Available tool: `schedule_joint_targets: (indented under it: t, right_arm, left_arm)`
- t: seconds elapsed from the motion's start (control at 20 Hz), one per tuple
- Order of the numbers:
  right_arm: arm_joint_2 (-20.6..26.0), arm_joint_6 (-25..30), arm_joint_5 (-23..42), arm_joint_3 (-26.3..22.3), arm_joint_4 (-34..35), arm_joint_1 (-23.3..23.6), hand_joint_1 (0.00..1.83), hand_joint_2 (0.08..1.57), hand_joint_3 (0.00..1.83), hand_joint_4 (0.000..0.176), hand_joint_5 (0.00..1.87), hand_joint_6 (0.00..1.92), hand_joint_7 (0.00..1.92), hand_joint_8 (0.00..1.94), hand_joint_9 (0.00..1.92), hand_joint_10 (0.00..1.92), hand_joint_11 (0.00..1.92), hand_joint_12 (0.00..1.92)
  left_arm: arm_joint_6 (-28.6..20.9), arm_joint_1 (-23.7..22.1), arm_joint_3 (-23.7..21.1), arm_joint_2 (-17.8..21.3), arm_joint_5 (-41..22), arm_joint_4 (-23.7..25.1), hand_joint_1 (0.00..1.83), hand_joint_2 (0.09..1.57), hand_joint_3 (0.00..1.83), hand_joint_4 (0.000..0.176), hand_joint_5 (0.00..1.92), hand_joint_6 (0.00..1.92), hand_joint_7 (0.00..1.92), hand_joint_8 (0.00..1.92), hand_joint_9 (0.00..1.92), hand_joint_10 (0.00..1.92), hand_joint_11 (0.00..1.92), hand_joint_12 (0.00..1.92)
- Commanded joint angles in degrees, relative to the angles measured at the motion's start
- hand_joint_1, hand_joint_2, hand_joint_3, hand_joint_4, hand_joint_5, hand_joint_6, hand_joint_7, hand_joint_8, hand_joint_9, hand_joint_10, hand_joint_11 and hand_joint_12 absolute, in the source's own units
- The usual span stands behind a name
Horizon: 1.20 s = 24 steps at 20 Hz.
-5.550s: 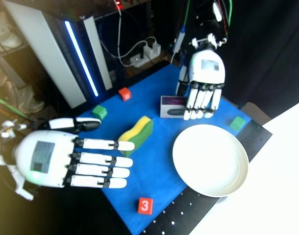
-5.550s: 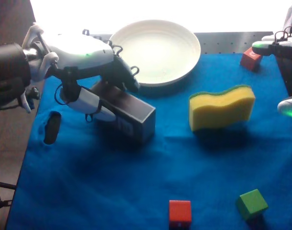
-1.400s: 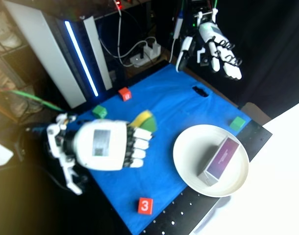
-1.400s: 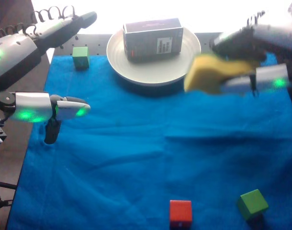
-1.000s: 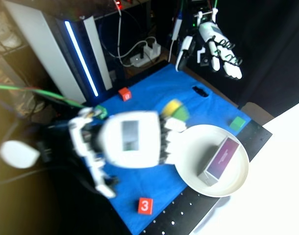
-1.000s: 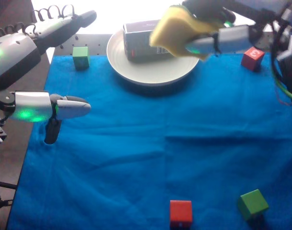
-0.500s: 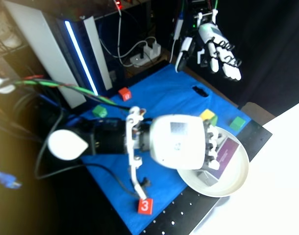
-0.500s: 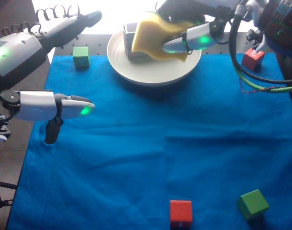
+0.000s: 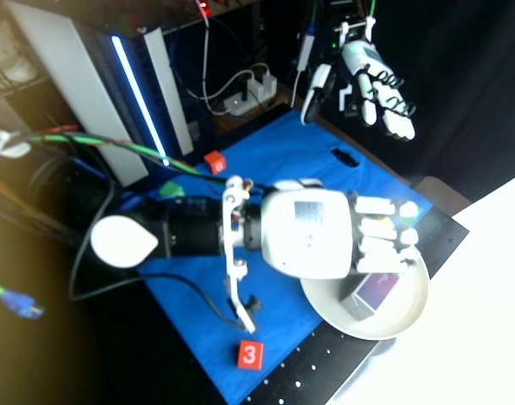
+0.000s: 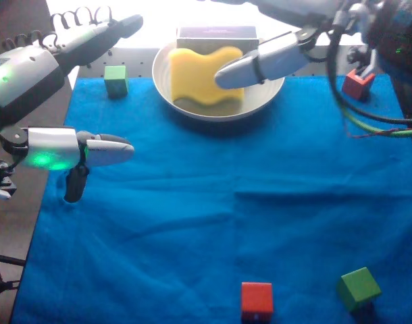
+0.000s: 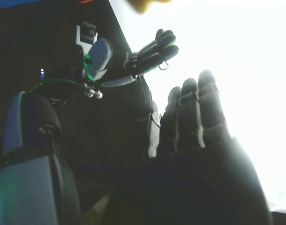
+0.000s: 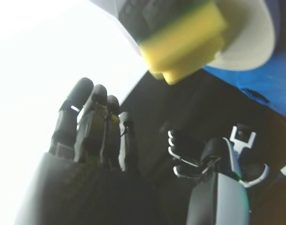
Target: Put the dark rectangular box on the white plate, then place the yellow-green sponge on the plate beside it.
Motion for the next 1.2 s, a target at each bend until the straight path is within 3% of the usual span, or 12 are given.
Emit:
schedule_joint_targets:
  t: [0.0,0.15,0.3,0.35,0.45,0.5,0.55,0.6,0.7,0.8,0.9,1.15]
  right_arm:
    - [1.8,0.2,7.8,-0.3,4.3,1.0,0.52,0.87,0.00,0.119,0.17,0.00,0.24,0.00,0.15,0.01,0.00,0.07]
    - [6.2,0.2,15.0,-4.4,9.4,-1.7,0.55,0.87,0.00,0.110,0.12,0.00,0.18,0.00,0.13,0.00,0.14,0.07]
    - [10.7,0.1,24.6,-9.5,17.4,-7.6,0.58,0.84,0.00,0.070,0.16,0.01,0.19,0.00,0.12,0.00,0.03,0.03]
    - [12.0,-0.2,27.6,-11.1,19.7,-9.6,0.56,0.84,0.00,0.118,0.16,0.01,0.17,0.00,0.10,0.00,0.01,0.03]
    - [14.7,-1.0,33.3,-14.6,23.5,-13.8,0.59,0.83,0.00,0.140,0.16,0.01,0.17,0.00,0.10,0.01,0.03,0.04]
    - [16.1,-1.4,36.1,-16.4,25.4,-16.3,0.59,0.86,0.01,0.100,0.15,0.00,0.17,0.01,0.12,0.01,0.06,0.05]
    - [17.6,-2.0,39.0,-18.2,27.7,-19.0,0.72,0.88,0.01,0.111,0.16,0.01,0.18,0.01,0.11,0.01,0.04,0.05]
    - [19.1,-3.0,41.9,-20.1,30.0,-21.8,0.72,0.88,0.01,0.094,0.16,0.00,0.17,0.00,0.08,0.00,0.02,0.04]
    - [22.2,-5.7,48.6,-24.7,35.0,-27.7,0.75,0.87,0.00,0.083,0.15,0.00,0.18,0.01,0.10,0.01,0.06,0.06]
    - [24.2,-6.8,53.9,-27.9,38.9,-33.0,0.66,0.86,0.00,0.116,0.11,0.00,0.12,0.00,0.10,0.01,0.01,0.05]
    - [25.1,-7.2,56.9,-29.8,41.0,-36.4,0.64,0.82,0.00,0.125,0.13,0.01,0.12,0.00,0.11,0.01,0.00,0.01]
    - [25.5,-7.7,60.3,-32.7,46.4,-43.3,0.63,0.81,0.00,0.109,0.16,0.02,0.14,0.01,0.13,0.01,0.00,0.00]
  left_arm:
    - [-0.6,-0.6,-0.1,-0.1,-7.5,-0.6,0.81,0.92,0.00,0.176,0.00,0.00,0.00,0.00,0.00,0.00,0.00,0.00]
    - [-0.7,-0.1,-0.6,0.6,-8.6,-1.0,0.80,0.92,0.00,0.176,0.00,0.00,0.00,0.00,0.00,0.00,0.00,0.00]
    - [-1.0,0.5,-1.5,1.4,-11.3,-1.4,0.81,0.91,0.00,0.176,0.00,0.00,0.00,0.00,0.00,0.00,0.00,0.00]
    - [-1.9,0.9,-1.7,1.8,-12.4,-1.2,0.78,0.90,0.00,0.176,0.00,0.00,0.00,0.00,0.00,0.00,0.00,0.00]
    - [-3.9,1.8,-2.1,2.4,-14.9,-0.8,0.69,0.87,0.00,0.176,0.00,0.00,0.00,0.00,0.00,0.00,0.02,0.01]
    - [-4.3,2.3,-2.6,2.8,-16.1,-0.8,0.67,0.85,0.00,0.176,0.00,0.00,0.00,0.00,0.00,0.00,0.02,0.01]
    - [-4.3,2.8,-3.1,3.2,-17.4,-0.9,0.67,0.81,0.00,0.138,0.00,0.00,0.00,0.00,0.00,0.00,0.05,0.03]
    - [-4.4,3.2,-3.7,3.6,-18.6,-1.0,0.80,0.82,0.00,0.158,0.00,0.00,0.00,0.00,0.00,0.00,0.01,0.01]
    - [-4.4,4.9,-4.9,4.5,-21.5,-1.9,0.76,0.85,0.01,0.128,0.00,0.00,0.00,0.00,0.00,0.00,0.03,0.01]
    - [-4.4,7.4,-6.0,5.3,-24.8,-3.7,0.68,0.86,0.01,0.156,0.00,0.00,0.00,0.00,0.00,0.00,0.01,0.01]
    - [-4.4,9.5,-6.7,5.4,-27.1,-5.4,0.68,0.84,0.00,0.174,0.00,0.00,0.00,0.00,0.00,0.00,0.00,0.00]
    - [-4.4,13.5,-7.8,5.4,-30.3,-9.1,0.65,0.82,0.00,0.176,0.00,0.00,0.00,0.00,0.00,0.00,0.04,0.02]
